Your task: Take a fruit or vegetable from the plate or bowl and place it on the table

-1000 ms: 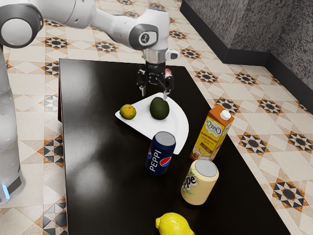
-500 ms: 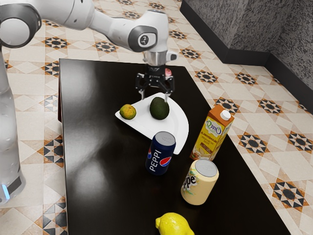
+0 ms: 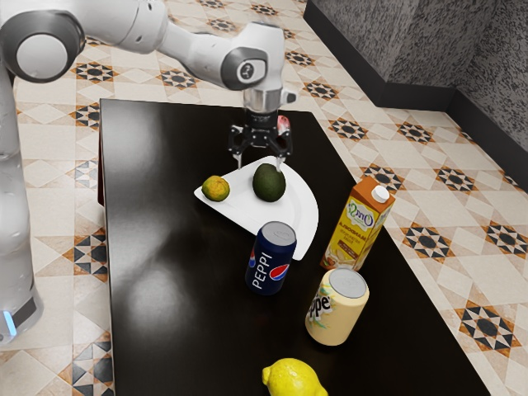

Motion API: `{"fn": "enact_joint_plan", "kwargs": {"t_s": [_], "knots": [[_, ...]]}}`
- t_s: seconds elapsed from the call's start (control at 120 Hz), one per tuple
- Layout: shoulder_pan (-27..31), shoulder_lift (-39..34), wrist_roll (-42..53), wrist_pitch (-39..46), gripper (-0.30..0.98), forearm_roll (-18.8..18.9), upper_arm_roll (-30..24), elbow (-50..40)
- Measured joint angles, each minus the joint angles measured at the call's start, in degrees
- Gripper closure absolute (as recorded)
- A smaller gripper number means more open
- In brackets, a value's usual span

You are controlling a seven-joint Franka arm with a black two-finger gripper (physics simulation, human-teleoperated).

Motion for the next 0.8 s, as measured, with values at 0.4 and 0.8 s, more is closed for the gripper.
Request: {"fn": "enact_joint_plan", "kwargs": {"t_s": [0.4,0.8], "knots": [[-0.7,3.7,-1.1,0.6,0.0,-0.2,-0.2,2.5],[-0.2,5.7,-1.7,1.9,0.0,-0.6,-0.5,2.6]]}}
